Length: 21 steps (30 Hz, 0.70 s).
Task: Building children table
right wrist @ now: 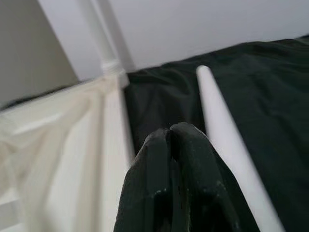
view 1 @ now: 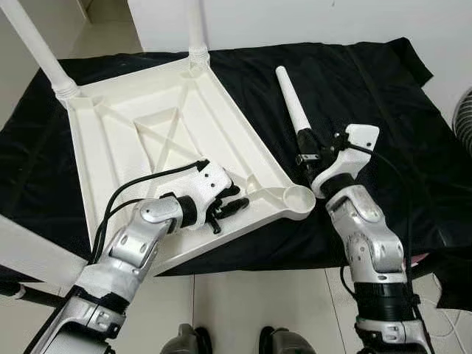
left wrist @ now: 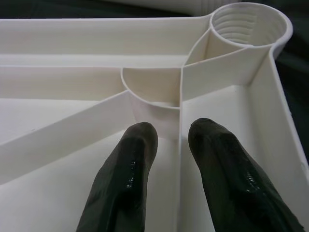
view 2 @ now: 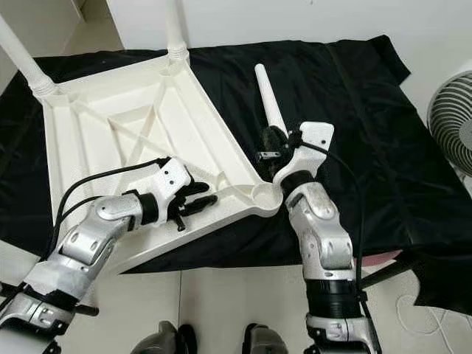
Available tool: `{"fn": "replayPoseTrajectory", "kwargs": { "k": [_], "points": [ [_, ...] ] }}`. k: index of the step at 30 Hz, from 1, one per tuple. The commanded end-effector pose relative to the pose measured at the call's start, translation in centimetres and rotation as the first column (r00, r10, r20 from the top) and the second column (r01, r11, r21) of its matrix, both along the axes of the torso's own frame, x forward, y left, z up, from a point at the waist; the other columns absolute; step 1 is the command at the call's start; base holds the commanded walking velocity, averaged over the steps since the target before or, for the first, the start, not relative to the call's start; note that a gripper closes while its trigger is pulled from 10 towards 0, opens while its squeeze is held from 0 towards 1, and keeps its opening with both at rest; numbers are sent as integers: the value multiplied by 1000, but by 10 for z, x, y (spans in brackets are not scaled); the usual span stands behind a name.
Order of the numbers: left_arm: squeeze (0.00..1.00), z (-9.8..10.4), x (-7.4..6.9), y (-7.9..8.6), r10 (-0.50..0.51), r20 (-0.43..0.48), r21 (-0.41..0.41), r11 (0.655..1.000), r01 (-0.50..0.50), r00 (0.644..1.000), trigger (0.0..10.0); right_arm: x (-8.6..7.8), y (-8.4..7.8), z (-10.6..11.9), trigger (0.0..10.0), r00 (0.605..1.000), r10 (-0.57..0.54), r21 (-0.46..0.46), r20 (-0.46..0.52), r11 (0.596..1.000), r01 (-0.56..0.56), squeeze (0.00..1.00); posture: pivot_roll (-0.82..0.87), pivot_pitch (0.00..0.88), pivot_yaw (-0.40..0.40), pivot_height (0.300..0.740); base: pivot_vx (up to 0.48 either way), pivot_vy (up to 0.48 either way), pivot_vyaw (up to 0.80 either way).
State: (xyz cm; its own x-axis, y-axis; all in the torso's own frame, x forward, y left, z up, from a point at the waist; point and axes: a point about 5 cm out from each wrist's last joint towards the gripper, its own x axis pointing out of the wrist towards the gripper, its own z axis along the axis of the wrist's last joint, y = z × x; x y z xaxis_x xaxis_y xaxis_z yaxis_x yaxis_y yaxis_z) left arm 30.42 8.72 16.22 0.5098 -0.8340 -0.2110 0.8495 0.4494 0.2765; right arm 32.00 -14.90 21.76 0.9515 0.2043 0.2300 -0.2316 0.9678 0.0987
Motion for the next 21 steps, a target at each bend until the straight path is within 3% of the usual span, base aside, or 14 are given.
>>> {"fn": "replayPoseTrajectory", "kwargs": {
  "k": [1,7,8,11,12,17,20,21],
  "points": [
    [0,-2,-6,4,-56,-36,23,998,57,998,10000,3,-2,-3,10000,999,-26,-16,-27,1000,25,0,-138,163,57,740,0,0,0],
    [0,-3,-22,1,-142,-56,44,989,144,988,10000,21,-20,-2,10000,984,-144,-41,-108,989,140,0,-133,148,52,740,0,0,0],
    [0,-4,-23,0,-148,-59,49,987,151,987,10000,22,-22,-3,10000,981,-151,-42,-121,988,147,467,-133,148,52,740,0,0,0],
    [0,-5,-24,0,-148,-67,50,987,152,987,10000,24,-24,-3,10000,979,-156,-54,-132,987,150,467,-132,144,50,740,0,0,0],
    [0,-5,-24,-1,-144,-75,38,988,147,987,10000,26,-26,-4,10000,977,-147,-57,-154,988,140,1000,-131,135,48,740,0,0,0],
    [0,16,-19,-10,-61,-86,-109,993,52,994,10000,38,-34,5,10000,966,-159,-157,-206,979,128,1000,-132,130,45,740,0,0,0],
    [0,18,-18,-11,-50,-89,-124,992,39,995,10000,39,-35,5,10000,965,-157,-164,-209,979,124,1000,-132,130,45,740,0,0,0],
    [0,26,-16,-15,-18,-88,-162,987,4,996,10000,44,-35,10,10000,963,-127,-148,-239,985,93,1000,-131,130,45,740,0,0,0]
  ]
}}
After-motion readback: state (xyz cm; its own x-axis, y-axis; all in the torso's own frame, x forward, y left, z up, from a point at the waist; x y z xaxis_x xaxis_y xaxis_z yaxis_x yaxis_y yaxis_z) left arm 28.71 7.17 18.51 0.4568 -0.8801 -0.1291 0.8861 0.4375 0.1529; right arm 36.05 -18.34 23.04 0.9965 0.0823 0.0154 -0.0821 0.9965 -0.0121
